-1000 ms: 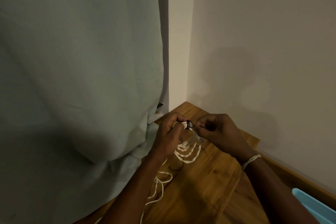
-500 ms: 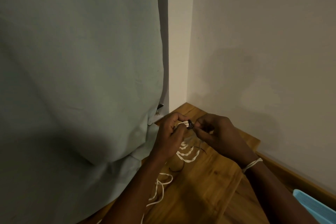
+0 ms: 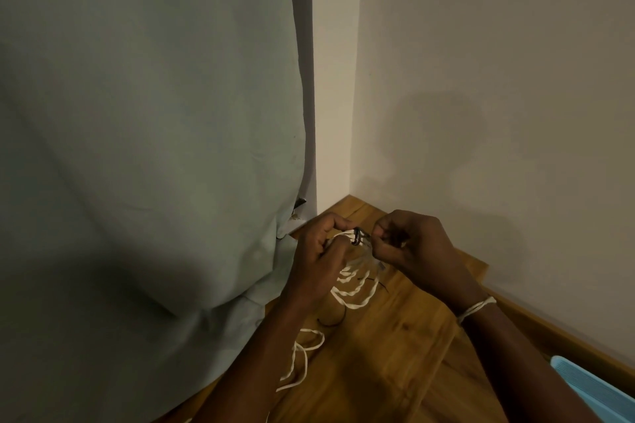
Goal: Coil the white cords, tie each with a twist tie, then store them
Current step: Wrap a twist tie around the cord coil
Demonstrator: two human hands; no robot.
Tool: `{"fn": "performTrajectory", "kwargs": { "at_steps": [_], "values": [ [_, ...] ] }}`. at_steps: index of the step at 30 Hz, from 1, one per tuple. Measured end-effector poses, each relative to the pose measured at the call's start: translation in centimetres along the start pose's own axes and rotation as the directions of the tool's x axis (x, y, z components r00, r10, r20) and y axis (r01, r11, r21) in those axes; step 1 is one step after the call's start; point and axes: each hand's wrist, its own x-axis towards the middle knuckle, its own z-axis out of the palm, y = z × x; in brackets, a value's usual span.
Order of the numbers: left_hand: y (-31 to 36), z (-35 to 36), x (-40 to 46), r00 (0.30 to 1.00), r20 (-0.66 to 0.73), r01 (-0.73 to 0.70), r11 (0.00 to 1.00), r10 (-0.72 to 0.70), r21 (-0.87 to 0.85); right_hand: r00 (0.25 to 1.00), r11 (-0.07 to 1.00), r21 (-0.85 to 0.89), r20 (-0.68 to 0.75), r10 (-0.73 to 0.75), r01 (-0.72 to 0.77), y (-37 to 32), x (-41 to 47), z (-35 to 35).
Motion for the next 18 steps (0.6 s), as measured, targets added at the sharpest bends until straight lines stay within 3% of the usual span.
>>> {"fn": "performTrajectory", "kwargs": {
  "at_steps": [10, 18],
  "values": [
    [0.8, 0.1, -0.3, 0.993, -0.021, -0.116, 0.984, 0.119, 0.137, 0.999, 1.000, 0.020, 0.037, -0.012, 0.011, 0.0, 0.1, 0.0],
    [1.1, 0.0, -0.2, 0.977, -0.020, -0.207, 0.966, 0.213, 0.155, 0.999, 0.985, 0.164, 0.035, 0.039, -0.044, 0.3, 0.3, -0.1]
  ]
}}
